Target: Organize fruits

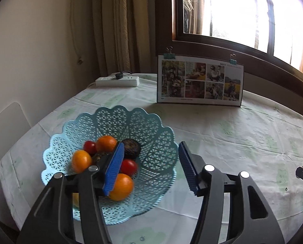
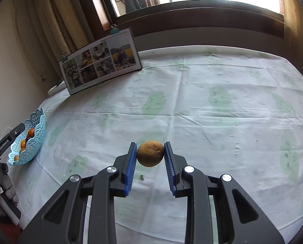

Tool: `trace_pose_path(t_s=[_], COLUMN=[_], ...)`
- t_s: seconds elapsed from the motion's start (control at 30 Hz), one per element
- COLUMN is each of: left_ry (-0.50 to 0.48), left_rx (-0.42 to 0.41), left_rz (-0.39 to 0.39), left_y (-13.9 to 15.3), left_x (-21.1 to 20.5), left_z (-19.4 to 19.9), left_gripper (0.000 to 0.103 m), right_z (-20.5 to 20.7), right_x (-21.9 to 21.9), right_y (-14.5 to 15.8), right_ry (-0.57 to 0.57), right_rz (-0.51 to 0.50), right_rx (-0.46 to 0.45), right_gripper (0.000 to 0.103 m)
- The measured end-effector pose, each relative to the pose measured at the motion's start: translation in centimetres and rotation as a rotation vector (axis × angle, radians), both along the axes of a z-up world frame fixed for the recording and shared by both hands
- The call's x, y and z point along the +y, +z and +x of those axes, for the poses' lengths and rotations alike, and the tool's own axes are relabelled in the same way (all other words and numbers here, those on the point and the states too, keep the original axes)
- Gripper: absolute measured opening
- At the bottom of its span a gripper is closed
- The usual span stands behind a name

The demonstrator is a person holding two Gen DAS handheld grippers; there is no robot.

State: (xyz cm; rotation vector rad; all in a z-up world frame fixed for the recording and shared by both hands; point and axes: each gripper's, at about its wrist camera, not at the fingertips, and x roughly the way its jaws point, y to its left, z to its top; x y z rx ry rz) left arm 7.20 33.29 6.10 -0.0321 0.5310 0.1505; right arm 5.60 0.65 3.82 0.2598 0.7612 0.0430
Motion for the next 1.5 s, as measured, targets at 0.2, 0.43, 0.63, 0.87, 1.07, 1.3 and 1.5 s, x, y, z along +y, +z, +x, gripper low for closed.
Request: trace_pose_path(t_s=[0.2, 0.43, 0.63, 0.87, 1.07, 1.3, 1.5], left_ry=[0.045, 0.1, 0.134, 0.164, 0.175, 0.191, 0.213], left_rx=[-0.023, -0.028, -0.031, -0.03, -0.026, -0.034, -0.039], left_rz=[-0.017, -0.021, -0.02, -0.041, -0.058, -0.051, -0.028], left_y=[0.2, -0.3, -0.7, -1.1, -1.6, -1.5, -1.4], left_x=[2.9, 6.4, 8.6, 10.9, 11.9, 12.4, 12.2], left_z=[-1.3, -2.9, -4.1, -4.9, -5.0, -5.1, -5.4], left_gripper=[0.06, 0.063, 0.067, 0.068, 0.074, 0.089, 0.098], right_z=[1.1, 2.8, 3.9, 5.0, 5.9, 6.1, 5.6], right_x=[3.9, 10.8, 17.5, 23.6, 26.8, 26.9, 25.7], right_y=[1.5, 3.5, 5.1, 5.5, 4.4, 3.6, 2.9], right_ry=[0.091, 0.245, 0.377, 0.492, 0.538, 0.533, 0.523], right_rz=[-0.01, -0.011, -0.001, -0.01, -0.022, -0.023, -0.04], right_rx=[-0.023, -0.062, -0.095, -0.098, -0.066, -0.048, -0.034], right_gripper=[0.028, 0.028, 0.028, 0.028, 0.028, 0.033, 0.044])
